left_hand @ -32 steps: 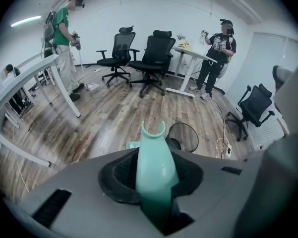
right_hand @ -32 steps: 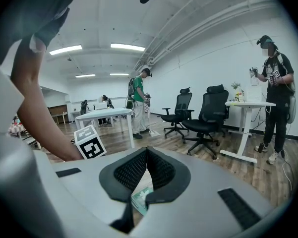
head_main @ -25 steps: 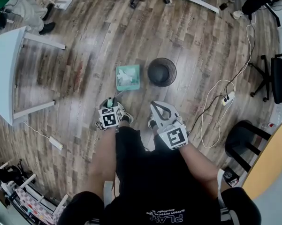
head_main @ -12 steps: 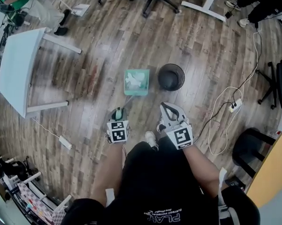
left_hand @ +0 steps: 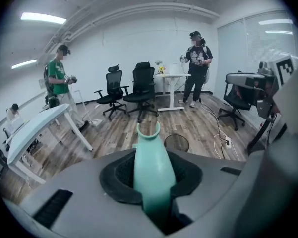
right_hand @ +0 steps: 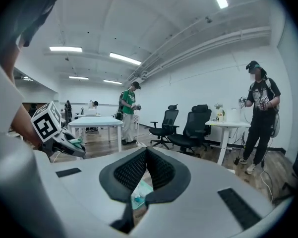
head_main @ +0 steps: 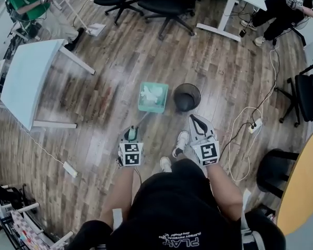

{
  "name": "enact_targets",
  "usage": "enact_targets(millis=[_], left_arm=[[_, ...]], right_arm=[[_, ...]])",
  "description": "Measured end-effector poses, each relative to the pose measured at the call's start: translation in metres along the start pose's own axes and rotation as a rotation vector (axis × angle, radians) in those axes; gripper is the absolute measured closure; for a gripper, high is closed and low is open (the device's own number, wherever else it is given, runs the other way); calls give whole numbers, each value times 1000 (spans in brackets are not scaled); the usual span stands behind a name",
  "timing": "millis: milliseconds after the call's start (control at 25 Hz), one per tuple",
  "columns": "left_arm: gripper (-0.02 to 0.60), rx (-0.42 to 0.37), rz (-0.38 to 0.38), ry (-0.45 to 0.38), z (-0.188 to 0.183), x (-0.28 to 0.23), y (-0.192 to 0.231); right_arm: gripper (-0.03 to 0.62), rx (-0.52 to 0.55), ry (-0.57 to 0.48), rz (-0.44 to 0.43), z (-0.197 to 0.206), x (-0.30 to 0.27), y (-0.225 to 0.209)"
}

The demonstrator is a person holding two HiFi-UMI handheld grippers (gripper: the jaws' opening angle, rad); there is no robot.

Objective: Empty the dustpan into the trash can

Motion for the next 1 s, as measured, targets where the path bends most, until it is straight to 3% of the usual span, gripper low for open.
enact_targets(millis=[160, 400, 680, 1000], left_arm=[[483, -80, 7, -41, 1, 20, -4], [483, -137, 14, -103, 4, 47, -11], [483, -286, 29, -171, 11, 67, -34], [483, -403, 20, -178, 16, 65, -69]], right_arm=[[571, 35, -11, 66, -8, 26, -4], [571, 39, 33, 192, -13, 64, -12], [571, 31, 96, 225, -16, 103, 10], [571, 16, 110, 154, -7, 126, 18]])
Point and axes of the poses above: the fingertips, and each gripper's own axes: x backward along the fingers, y to its left, z out of its underside, the point moved 7 cm from there along x, backward along the fingers, and after that the axes turned 10 degrees about x, right-handed, at the moved point
